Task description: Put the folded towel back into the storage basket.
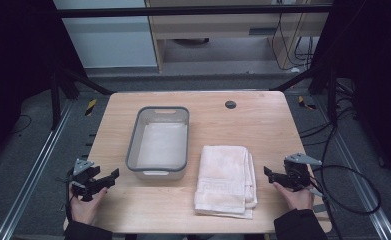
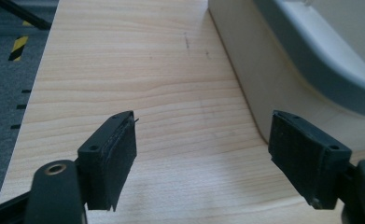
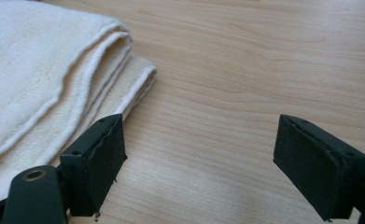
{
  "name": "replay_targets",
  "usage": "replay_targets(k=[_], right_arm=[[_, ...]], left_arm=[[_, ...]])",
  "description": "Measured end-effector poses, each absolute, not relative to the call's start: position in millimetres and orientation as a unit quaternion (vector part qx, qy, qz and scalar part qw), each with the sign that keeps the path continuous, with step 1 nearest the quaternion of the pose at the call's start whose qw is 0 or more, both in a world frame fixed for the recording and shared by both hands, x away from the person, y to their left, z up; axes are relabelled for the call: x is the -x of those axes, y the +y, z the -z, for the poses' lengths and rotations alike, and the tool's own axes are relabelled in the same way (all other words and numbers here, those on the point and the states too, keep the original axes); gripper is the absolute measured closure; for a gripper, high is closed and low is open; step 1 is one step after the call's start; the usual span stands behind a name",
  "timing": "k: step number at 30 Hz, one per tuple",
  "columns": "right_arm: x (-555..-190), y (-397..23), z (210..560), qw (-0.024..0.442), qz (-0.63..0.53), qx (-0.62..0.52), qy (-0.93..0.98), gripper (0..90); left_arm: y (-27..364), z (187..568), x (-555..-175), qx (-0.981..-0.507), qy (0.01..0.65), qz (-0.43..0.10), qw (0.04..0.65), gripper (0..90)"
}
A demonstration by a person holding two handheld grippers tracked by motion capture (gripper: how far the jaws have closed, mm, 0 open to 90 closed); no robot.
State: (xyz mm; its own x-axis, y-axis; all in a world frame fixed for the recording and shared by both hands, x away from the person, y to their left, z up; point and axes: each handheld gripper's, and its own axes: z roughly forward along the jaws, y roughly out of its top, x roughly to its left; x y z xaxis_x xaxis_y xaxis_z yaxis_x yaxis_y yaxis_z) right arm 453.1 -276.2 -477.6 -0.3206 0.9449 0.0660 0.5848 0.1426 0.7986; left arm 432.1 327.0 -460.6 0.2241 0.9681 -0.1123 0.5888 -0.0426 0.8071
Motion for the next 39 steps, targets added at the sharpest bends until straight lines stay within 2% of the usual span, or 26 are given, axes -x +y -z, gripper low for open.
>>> replay_targets(k=[17, 22, 39], right_arm=[[-448, -267, 467, 0.221, -0.403, -0.512, 0.725, 18.1], [-447, -264, 463, 0.212, -0.418, -0.508, 0.723, 18.0], [-445, -260, 447, 0.224, -0.426, -0.493, 0.724, 18.4]], left_arm=[[313, 448, -419, -0.682, 0.557, -0.248, 0.404, 21.7], [307, 445, -416, -0.682, 0.550, -0.253, 0.410, 24.6], [288, 436, -414, -0.692, 0.529, -0.247, 0.425, 25.5]])
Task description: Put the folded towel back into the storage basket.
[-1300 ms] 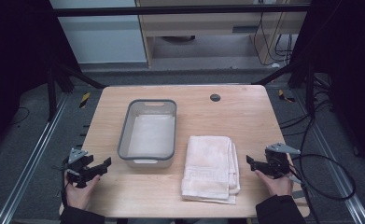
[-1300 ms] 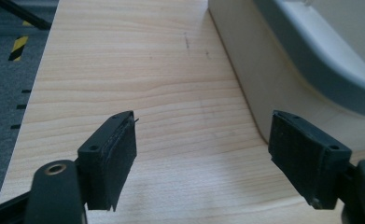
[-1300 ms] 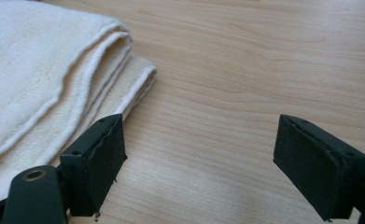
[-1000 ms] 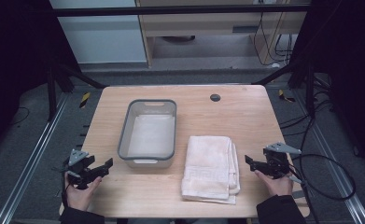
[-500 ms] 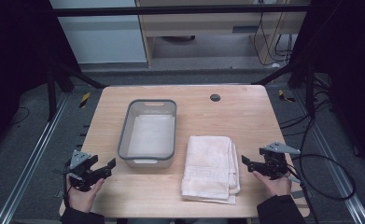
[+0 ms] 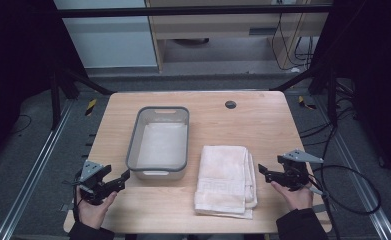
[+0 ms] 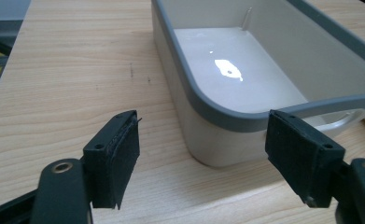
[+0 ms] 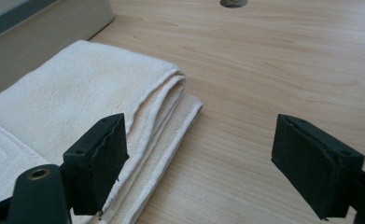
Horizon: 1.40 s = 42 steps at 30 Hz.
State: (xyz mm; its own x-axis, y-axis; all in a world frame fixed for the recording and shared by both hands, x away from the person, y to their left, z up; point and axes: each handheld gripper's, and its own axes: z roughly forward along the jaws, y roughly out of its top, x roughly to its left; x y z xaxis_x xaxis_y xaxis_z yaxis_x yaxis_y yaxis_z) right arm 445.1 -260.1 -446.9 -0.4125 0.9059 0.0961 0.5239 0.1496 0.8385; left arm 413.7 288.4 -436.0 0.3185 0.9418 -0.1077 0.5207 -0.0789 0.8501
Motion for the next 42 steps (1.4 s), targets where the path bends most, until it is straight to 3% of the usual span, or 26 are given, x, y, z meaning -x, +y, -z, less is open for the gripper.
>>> replay_targets(k=[18, 42], right_arm=[[-452, -260, 421, 0.235, -0.446, -0.484, 0.715, 19.5], [-467, -250, 404, 0.233, -0.455, -0.474, 0.717, 19.6]], left_arm=[[265, 410, -419, -0.695, 0.505, -0.266, 0.438, 28.9], [204, 396, -425, -0.719, 0.455, -0.253, 0.459, 30.7]])
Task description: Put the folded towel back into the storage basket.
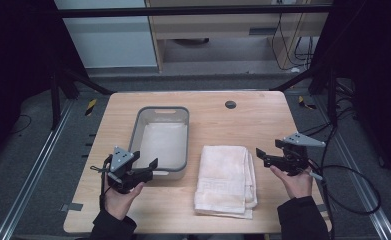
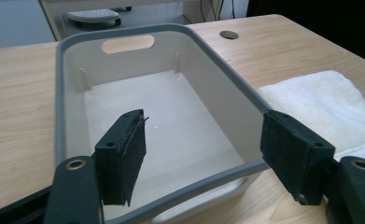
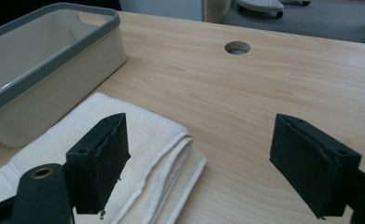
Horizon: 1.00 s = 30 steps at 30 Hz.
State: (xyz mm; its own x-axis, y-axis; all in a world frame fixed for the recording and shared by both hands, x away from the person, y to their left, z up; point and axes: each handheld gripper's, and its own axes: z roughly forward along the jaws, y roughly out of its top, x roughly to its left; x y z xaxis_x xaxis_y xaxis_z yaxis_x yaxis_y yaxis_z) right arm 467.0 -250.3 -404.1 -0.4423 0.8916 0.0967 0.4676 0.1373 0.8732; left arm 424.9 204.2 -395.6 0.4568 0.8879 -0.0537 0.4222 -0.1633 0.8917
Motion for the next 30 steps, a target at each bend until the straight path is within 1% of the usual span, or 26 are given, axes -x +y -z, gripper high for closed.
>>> replay_targets(k=[12, 21, 28, 30], right_arm=[[-472, -241, 409, 0.216, -0.457, -0.471, 0.723, 19.2], [-474, -233, 416, 0.210, -0.441, -0.465, 0.738, 19.4], [-474, -230, 422, 0.207, -0.436, -0.466, 0.742, 19.9], [-475, -231, 426, 0.198, -0.442, -0.469, 0.738, 20.0]], left_arm=[[172, 401, -422, -0.741, 0.429, -0.236, 0.460, 32.1], [147, 412, -410, -0.764, 0.406, -0.214, 0.454, 33.1], [139, 419, -406, -0.776, 0.398, -0.205, 0.445, 33.6], [136, 422, -405, -0.780, 0.395, -0.202, 0.441, 33.7]])
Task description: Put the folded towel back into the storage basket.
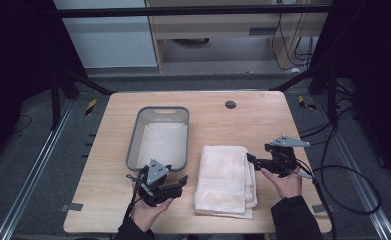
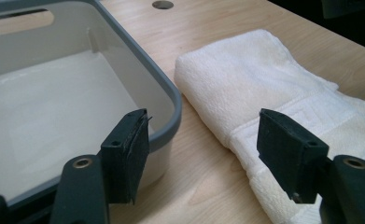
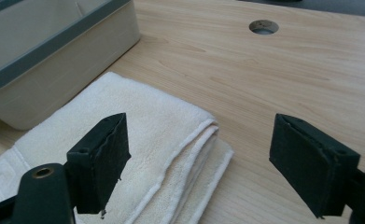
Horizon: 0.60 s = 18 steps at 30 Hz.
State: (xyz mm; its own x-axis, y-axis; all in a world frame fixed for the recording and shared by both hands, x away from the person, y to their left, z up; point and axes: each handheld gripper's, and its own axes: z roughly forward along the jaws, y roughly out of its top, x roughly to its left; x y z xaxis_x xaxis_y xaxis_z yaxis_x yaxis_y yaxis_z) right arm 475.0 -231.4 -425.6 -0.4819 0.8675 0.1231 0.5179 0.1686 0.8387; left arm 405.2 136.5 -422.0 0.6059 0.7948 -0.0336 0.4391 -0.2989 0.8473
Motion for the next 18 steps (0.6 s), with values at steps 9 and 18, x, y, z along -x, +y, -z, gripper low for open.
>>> replay_targets(k=[9, 18], right_arm=[[-478, -230, 434, 0.185, -0.434, -0.476, 0.742, 19.6], [-483, -223, 445, 0.183, -0.415, -0.473, 0.755, 19.8]], left_arm=[[126, 436, -405, -0.795, 0.395, -0.183, 0.423, 34.1], [114, 450, -408, -0.807, 0.392, -0.169, 0.407, 34.6]])
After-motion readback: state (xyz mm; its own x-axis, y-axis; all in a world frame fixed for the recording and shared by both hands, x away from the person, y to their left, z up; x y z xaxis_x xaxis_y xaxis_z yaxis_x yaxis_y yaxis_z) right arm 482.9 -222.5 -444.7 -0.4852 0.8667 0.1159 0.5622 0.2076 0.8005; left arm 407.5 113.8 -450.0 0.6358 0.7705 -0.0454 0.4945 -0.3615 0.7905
